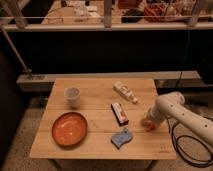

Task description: Place the pepper in the ceramic bowl

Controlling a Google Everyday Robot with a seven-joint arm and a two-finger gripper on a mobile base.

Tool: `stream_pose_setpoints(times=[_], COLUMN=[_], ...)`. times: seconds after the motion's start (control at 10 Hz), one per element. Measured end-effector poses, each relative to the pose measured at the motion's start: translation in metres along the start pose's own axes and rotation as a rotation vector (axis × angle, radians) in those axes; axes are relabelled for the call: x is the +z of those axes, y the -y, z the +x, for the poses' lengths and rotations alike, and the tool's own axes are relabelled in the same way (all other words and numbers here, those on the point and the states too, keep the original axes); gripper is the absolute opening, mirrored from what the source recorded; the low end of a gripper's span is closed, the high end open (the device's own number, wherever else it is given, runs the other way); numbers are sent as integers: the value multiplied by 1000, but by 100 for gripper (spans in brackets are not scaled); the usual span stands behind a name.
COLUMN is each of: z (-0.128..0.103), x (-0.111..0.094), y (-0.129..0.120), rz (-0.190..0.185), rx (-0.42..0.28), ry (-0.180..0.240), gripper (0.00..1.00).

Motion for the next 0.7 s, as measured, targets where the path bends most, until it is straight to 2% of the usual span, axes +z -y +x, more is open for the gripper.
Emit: stream_pose_setpoints(times=[0.1,0.5,0.7], z=[0,-2,-1], x=[0,-3,-19], y=[0,2,15], rz=[0,1,11], rx=[-1,-4,-29], ry=[1,4,-3], gripper=[46,6,3])
